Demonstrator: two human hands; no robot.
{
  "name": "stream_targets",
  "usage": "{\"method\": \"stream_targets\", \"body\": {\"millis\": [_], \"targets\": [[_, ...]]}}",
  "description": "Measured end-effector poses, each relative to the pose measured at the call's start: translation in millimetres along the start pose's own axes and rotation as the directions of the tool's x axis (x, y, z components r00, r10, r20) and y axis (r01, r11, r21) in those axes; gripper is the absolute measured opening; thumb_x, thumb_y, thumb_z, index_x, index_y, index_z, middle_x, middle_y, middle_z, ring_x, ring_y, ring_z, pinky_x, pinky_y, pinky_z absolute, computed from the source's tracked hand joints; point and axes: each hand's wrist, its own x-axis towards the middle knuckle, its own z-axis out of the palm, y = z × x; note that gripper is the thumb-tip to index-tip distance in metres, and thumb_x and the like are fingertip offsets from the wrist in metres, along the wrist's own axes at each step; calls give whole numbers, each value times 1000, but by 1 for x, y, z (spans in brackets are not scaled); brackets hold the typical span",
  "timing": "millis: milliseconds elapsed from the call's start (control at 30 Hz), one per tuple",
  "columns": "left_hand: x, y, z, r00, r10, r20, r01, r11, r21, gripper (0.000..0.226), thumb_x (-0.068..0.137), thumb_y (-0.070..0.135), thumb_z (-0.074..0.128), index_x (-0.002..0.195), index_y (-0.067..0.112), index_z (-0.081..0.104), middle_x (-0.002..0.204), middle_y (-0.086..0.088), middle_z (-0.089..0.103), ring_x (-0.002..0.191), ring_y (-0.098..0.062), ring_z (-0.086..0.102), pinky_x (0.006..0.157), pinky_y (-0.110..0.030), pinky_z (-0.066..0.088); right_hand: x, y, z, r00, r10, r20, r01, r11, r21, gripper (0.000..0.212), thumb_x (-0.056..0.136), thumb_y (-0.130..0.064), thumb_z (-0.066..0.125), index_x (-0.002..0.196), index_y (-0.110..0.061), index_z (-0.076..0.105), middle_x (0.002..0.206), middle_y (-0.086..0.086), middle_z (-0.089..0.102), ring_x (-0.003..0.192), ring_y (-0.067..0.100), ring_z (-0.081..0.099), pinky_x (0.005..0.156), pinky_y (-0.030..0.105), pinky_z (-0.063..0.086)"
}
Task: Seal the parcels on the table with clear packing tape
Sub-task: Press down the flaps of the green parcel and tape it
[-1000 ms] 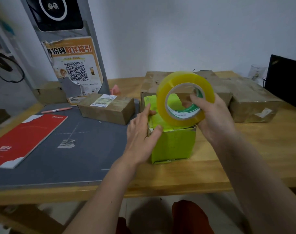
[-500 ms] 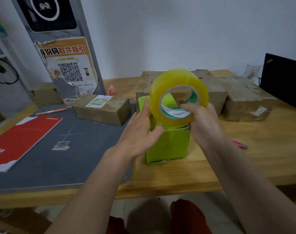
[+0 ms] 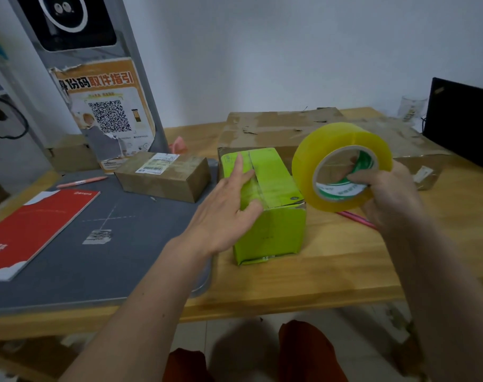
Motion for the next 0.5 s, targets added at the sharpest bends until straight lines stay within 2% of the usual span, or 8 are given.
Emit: {"method": "stream_targets", "body": {"millis": [100,200,267,333,400,433,500], "targets": [[1,-2,0,1000,-2,0,2,1000,1,91,82,47,34,156,32,-17,159,28,22,145,0,17,114,-33,25,2,4,-6,1000,13,20,-13,1000,5,34,80,19,48,101,-2,65,100,19,68,92,31,69,84,45,56],[1,-5,1,1000,-7,-4,7,1000,-1,88,83,47,33,158,33,-9,158,27,23,143,1,17,115,-35,30,-5,19,-11,997,60,44,-62,997,44,33,78,23,43,81,-3,63,79,15,65,72,27,66,72,42,54],[3,-7,2,1000,-28,4,28,1000,-5,86,82,51,31,159,33,-4,160,23,24,144,1,16,116,-37,29,-10,34,-13,992,103,79,-113,984,138,31,79,23,42,80,-2,60,78,16,61,72,29,65,67,39,56],[4,-6,0,999,-38,24,38,999,5,90,79,66,26,159,31,2,162,15,24,147,-4,13,121,-37,20,-12,43,-15,988,120,101,-138,969,206,30,81,22,42,85,-2,59,88,19,57,79,31,65,67,39,57],[4,4,-7,993,-64,99,53,992,113,102,80,87,19,160,25,6,165,7,17,151,-7,7,124,-33,3,-11,45,-16,988,119,98,-139,964,226,30,81,23,42,90,-2,57,91,19,56,80,31,65,67,38,58],[5,13,-10,984,-101,148,65,972,228,111,75,93,17,160,22,7,166,4,12,152,-9,5,123,-34,-4,-11,43,-15,988,115,102,-135,966,220,31,81,23,42,93,-1,57,90,19,56,80,31,66,67,38,59],[10,35,-9,971,-154,184,52,884,465,121,61,93,14,160,22,7,167,-3,7,153,-18,5,124,-42,-9,-11,39,-14,988,113,104,-132,971,198,34,81,24,42,104,3,57,90,20,59,82,31,67,69,38,60]]}}
